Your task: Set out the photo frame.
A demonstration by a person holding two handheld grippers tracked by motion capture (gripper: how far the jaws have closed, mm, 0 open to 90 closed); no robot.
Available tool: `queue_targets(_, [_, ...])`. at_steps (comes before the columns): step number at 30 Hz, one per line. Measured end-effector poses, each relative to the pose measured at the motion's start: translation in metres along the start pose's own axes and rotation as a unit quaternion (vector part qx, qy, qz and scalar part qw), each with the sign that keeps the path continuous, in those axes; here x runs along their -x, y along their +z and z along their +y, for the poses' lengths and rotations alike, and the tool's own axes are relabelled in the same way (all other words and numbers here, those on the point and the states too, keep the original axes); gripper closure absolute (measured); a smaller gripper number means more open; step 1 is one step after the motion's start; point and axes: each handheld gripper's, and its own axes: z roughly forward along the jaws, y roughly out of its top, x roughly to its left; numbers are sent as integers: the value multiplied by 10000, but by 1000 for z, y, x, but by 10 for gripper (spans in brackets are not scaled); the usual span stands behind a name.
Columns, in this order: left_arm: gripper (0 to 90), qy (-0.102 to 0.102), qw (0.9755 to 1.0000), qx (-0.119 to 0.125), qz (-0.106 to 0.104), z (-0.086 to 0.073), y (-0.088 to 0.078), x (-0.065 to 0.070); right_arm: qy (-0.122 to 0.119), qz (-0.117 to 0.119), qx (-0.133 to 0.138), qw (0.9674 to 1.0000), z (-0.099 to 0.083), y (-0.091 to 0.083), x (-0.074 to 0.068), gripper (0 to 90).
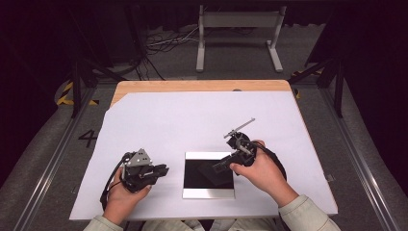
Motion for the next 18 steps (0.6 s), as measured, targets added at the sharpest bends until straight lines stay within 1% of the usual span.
queue_targets(3, [792, -17, 10000, 0, 13, 0, 0, 1, 70, 25, -79, 9999, 0, 4, 2, 501])
queue_targets(4, [791, -16, 10000, -3, 18, -1, 0, 1, 92, -10, -109, 9999, 0, 6, 2, 500])
queue_targets(5, [791, -16, 10000, -6, 23, -1, 0, 1, 167, -11, -152, 9997, 0, 7, 3, 497])
queue_targets(7, [788, -8, 10000, -7, 30, -1, 0, 0, 251, 50, -251, 9994, 1, 10, 4, 491])
queue_targets(8, [787, -8, 10000, -7, 30, -1, 0, 0, 251, 50, -251, 9994, 1, 10, 4, 491])
queue_targets(10, [786, -13, 10000, -10, 33, -1, 0, 1, 329, 82, -337, 9989, 1, 13, 5, 480])
queue_targets(12, [785, 11, 10000, -21, 36, -1, 0, 0, 460, 148, -386, 9981, 3, 16, 7, 478])
queue_targets(15, [784, 10, 10000, -28, 38, -1, 0, 0, 702, 297, -470, 9960, 3, 19, 9, 484])
queue_targets(16, [784, 10, 10000, -28, 38, -1, 0, 0, 702, 297, -470, 9960, 3, 19, 9, 484])
queue_targets(18, [784, 20, 10000, -30, 42, -1, 0, 1, 833, 366, -535, 9944, 4, 21, 11, 481])
